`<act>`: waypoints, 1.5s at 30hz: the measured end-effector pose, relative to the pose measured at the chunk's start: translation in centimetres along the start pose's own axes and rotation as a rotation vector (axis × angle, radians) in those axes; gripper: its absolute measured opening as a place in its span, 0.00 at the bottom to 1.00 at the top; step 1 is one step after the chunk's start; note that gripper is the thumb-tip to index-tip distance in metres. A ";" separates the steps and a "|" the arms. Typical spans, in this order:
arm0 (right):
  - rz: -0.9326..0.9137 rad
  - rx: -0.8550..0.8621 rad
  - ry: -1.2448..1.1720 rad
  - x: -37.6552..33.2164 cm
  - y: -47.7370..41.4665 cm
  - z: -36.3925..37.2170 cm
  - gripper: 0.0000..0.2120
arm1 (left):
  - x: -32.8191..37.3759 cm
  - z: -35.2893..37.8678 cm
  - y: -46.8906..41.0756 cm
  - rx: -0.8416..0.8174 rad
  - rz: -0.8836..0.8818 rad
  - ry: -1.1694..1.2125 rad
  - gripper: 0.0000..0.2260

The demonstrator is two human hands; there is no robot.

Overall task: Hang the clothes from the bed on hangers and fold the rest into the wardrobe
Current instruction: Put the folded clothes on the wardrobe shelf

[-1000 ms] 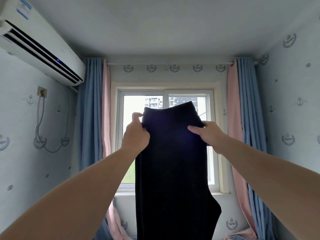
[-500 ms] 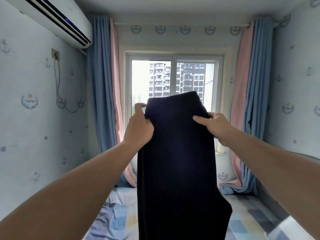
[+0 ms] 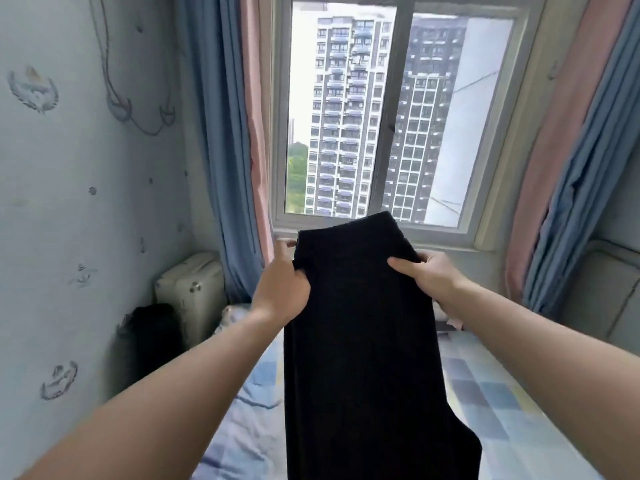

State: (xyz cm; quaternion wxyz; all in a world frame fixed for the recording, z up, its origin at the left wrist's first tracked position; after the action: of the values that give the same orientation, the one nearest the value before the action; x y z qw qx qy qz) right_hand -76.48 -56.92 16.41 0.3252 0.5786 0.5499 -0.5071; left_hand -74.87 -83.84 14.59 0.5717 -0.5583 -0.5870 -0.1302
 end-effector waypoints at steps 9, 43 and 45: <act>0.337 -0.107 0.186 29.6 -10.9 22.5 0.03 | -36.0 11.8 -2.4 -0.176 -0.342 -0.241 0.20; 0.563 -0.452 0.717 71.1 5.5 36.4 0.29 | -67.7 23.1 30.3 -0.766 -0.623 -0.422 0.28; 0.602 -0.475 0.747 71.5 8.6 34.4 0.29 | -66.2 21.8 34.0 -0.796 -0.667 -0.415 0.27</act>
State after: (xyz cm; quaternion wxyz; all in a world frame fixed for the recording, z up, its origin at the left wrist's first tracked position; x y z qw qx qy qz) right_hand -84.58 -68.73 -62.13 0.3604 0.7621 0.5377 -0.0126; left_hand -77.29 -88.47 -62.76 0.1171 -0.5288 -0.7378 -0.4030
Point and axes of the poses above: each hand's wrist, its own y-axis away from the middle knuckle, its own z-axis out of the palm, x = y × z, the point moved 10 cm from there along -y, towards the middle knuckle, and after that the axes turned 11 degrees about x, right-handed, at the moved point
